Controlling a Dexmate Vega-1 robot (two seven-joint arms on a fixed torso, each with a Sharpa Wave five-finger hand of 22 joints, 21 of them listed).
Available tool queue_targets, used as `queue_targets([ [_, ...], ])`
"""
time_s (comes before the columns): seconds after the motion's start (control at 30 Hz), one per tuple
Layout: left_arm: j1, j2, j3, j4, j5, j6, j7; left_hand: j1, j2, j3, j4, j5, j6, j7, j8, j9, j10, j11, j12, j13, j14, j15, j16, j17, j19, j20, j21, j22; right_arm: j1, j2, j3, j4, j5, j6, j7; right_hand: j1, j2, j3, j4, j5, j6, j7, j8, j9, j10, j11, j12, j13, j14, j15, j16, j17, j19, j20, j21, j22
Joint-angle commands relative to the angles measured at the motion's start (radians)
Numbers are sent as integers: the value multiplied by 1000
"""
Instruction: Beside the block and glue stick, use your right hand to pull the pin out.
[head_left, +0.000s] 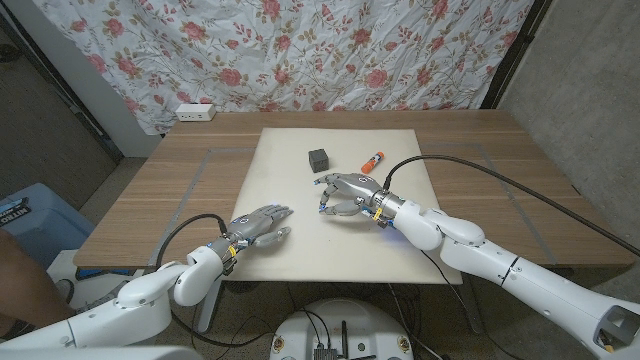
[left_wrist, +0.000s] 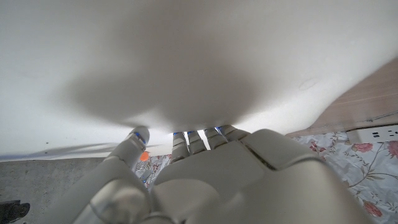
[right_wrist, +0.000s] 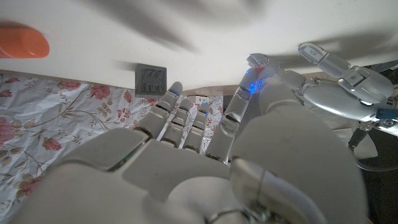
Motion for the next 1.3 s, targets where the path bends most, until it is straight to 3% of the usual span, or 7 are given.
queue_targets([
  [0.03,35,7,-31,-24,-17,-2,62,13,73,2,-5,-4,28,18,4,8,19,11,7,6,17,-34,7,4,24,-59,7,6,-8,1,8,-20,-5,-24,1,13,3,-4,0,1,15,-6,4,4,7,1,0,2,5,-59,7,6,-3,7,-2,2],
  [0.8,59,-17,-90,-52,-37,-14,144,18,75,0,-6,-4,51,22,9,8,21,11,7,7,19,-35,7,5,36,-58,10,6,-6,13,-6,-47,-48,-78,1,14,3,-9,1,1,19,-6,2,2,16,0,-1,2,5,-56,8,7,-9,10,-3,2],
  [1.3,114,9,-151,-99,-49,-3,172,21,75,-1,-5,-4,54,21,8,8,22,10,7,7,25,-34,10,5,44,-55,11,6,-4,25,-5,-47,-35,-94,-6,16,4,-11,1,1,20,-6,1,1,21,-3,-1,2,8,-57,10,8,-3,13,0,2],
])
